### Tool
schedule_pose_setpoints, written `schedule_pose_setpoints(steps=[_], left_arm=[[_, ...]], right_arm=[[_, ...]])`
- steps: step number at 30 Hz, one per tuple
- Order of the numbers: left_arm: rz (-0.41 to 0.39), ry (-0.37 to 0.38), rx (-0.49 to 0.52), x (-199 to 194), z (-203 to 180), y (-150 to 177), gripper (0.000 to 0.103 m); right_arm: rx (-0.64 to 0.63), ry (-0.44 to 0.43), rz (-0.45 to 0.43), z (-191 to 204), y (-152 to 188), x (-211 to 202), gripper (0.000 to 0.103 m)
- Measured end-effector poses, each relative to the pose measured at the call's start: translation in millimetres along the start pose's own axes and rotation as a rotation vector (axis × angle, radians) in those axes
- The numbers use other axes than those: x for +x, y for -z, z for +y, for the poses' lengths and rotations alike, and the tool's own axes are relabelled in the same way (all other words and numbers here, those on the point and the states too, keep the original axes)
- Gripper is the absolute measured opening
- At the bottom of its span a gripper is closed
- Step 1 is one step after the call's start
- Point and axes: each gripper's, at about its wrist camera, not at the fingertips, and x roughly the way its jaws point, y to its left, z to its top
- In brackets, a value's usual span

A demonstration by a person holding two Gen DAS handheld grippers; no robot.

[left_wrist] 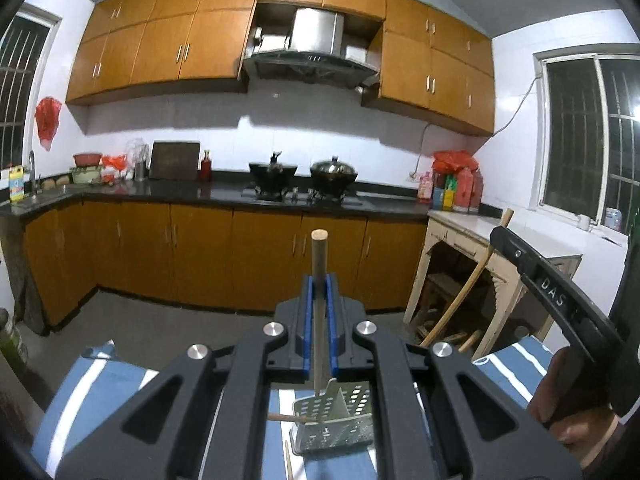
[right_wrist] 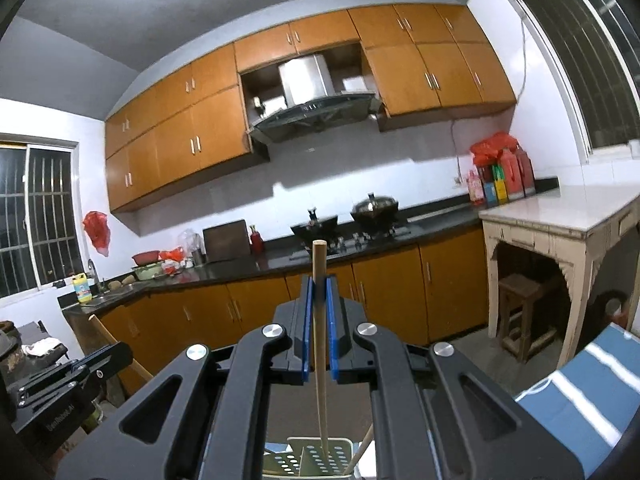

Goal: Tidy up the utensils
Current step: 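Lower both chopsticks into the green holder and open both tools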

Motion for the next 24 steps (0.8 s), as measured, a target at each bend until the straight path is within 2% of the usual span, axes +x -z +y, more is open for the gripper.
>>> schedule_pose_setpoints(steps=[7,13,16,18,24], left_arm=[[0.077,0.001,-0.024,27.4,7.9,21.2,0.008],[0.142,-0.006,-0.019,40.4,13.2,36.5,0.008],[0.148,-0.017,-0.016,37.3,14.5,36.6,0.009],[0.143,-0.027,-0.011,32.0,14.9,35.3,0.01],[0.121,-0.045,-0.016,10.0,18.3,28.8,0.016]], right_arm=[[0.007,0.009,0.098,-2.2,26.1,19.3,0.007],[0.0,0.0,0.166,-2.5,33.8,24.6,0.008],[-0.004,0.007,0.172,-5.3,32.4,18.1,0.018],[-0.003,0.017,0.165,-8.3,29.4,12.1,0.03],[0.003,0.031,0.169,-15.7,23.0,-7.4,0.031]])
